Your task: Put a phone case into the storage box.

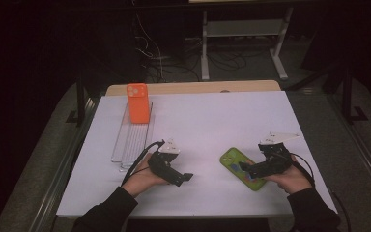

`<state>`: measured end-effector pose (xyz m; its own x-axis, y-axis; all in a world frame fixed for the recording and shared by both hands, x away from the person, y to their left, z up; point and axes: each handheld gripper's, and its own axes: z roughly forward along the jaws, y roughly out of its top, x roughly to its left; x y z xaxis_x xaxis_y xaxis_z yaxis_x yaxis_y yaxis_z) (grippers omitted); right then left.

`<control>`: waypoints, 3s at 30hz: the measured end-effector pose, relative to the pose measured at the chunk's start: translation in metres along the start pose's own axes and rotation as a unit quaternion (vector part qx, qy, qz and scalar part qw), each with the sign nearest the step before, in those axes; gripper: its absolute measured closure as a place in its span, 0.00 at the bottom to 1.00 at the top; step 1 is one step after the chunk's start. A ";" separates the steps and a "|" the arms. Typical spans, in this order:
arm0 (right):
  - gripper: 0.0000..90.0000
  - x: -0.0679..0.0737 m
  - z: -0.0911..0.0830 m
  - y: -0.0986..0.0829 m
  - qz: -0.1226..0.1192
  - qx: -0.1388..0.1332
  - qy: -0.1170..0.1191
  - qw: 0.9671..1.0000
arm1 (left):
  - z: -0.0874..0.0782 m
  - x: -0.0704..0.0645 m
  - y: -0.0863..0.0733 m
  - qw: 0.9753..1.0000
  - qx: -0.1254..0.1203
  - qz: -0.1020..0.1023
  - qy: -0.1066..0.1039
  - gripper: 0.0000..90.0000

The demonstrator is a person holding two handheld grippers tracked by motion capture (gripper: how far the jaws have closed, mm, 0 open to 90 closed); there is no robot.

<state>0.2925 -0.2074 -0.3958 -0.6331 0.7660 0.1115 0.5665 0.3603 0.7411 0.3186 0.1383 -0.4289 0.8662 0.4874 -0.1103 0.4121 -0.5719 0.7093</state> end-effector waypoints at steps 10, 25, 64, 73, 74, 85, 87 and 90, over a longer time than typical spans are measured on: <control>0.00 -0.001 0.008 -0.011 -0.006 0.040 -0.006 0.999 | 0.001 0.000 0.000 1.000 -0.007 -0.006 0.000 0.02; 0.00 -0.003 0.024 -0.024 -0.007 0.095 0.001 0.995 | 0.000 0.001 0.000 1.000 0.006 0.006 0.002 0.02; 0.16 -0.003 0.029 -0.011 -0.057 0.120 0.016 0.991 | -0.003 0.000 0.023 0.999 -0.012 0.035 -0.033 0.02; 0.16 -0.007 0.026 0.006 -0.089 0.116 0.043 0.988 | -0.011 0.002 0.039 0.998 -0.022 0.048 -0.045 0.02; 0.16 -0.007 0.027 0.007 -0.095 0.118 0.045 0.987 | -0.013 0.004 0.040 0.997 -0.014 0.061 -0.046 0.02; 0.16 -0.005 0.032 0.027 -0.153 0.133 0.087 0.975 | -0.027 0.007 0.060 0.992 -0.022 0.097 -0.072 0.02; 0.16 -0.002 0.033 0.031 -0.167 0.133 0.100 0.972 | -0.030 0.009 0.064 0.991 -0.021 0.106 -0.080 0.02; 0.16 0.002 0.034 0.039 -0.188 0.137 0.114 0.966 | -0.033 0.011 0.069 0.989 -0.016 0.121 -0.083 0.02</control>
<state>0.3316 -0.1739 -0.3897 -0.9037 0.4268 0.0350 0.3718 0.7415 0.5585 0.3477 0.1261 -0.3580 0.9739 0.2223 -0.0450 0.1798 -0.6357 0.7507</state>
